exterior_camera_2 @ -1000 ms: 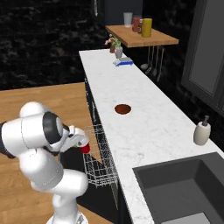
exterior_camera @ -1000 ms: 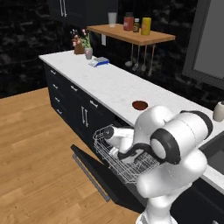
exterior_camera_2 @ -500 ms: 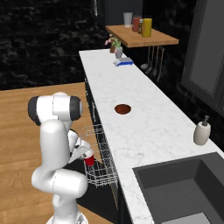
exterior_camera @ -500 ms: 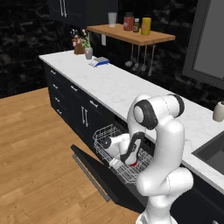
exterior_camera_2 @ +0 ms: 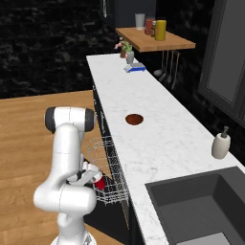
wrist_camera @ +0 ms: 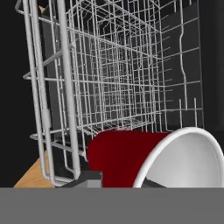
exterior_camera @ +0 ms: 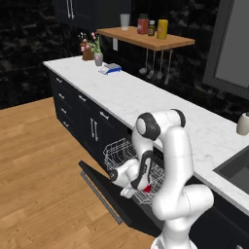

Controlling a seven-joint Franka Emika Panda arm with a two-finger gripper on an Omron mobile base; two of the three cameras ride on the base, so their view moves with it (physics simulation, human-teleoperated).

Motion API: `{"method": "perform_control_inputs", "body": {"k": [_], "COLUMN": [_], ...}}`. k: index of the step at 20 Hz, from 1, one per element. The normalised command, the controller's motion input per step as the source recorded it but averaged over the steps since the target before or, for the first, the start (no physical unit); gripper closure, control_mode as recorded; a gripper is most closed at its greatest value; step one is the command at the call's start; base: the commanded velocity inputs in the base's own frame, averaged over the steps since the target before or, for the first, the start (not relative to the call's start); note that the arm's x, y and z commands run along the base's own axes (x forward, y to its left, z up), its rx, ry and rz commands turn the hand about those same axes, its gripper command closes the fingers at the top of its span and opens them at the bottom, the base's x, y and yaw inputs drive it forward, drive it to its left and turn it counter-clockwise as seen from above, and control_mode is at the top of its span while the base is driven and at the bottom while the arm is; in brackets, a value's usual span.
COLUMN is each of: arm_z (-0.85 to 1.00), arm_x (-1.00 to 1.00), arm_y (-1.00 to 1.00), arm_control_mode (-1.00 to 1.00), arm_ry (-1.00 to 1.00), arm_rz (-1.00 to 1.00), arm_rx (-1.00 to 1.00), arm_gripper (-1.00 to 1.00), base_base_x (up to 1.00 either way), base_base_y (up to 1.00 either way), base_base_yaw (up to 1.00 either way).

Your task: Pick up the cup and bowl from the counter, place them in the dishwasher, and close the dishwasher door.

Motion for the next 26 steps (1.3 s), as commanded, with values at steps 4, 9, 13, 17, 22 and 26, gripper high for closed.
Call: {"method": "perform_control_inputs", "body": {"k": [4, 9, 13, 17, 22, 26], "arm_z": [-0.04, 0.05, -0.3, -0.54, -0.64, -0.55], "arm_x": [0.08, 0.32, 0.6, 0.33, -0.22, -0.97], "arm_y": [-0.01, 0.0, -0.03, -0.07, 0.0, 0.17], "arm_control_mode": [-1.0, -1.0, -1.0, -1.0, -1.0, -1.0], "arm_ry": [0.01, 0.0, 0.07, 0.12, 0.11, 0.06], "arm_rz": [-0.01, 0.0, 0.0, 0.0, -0.01, 0.0], "arm_rx": [0.0, 0.0, 0.0, 0.0, 0.0, 0.0], "arm_gripper": [1.0, 1.0, 1.0, 1.0, 1.0, -1.0], "base_base_x": [0.0, 0.0, 0.0, 0.0, 0.0, 0.0], "base_base_y": [0.0, 0.0, 0.0, 0.0, 0.0, 0.0], "base_base_yaw": [0.0, 0.0, 0.0, 0.0, 0.0, 0.0]}}
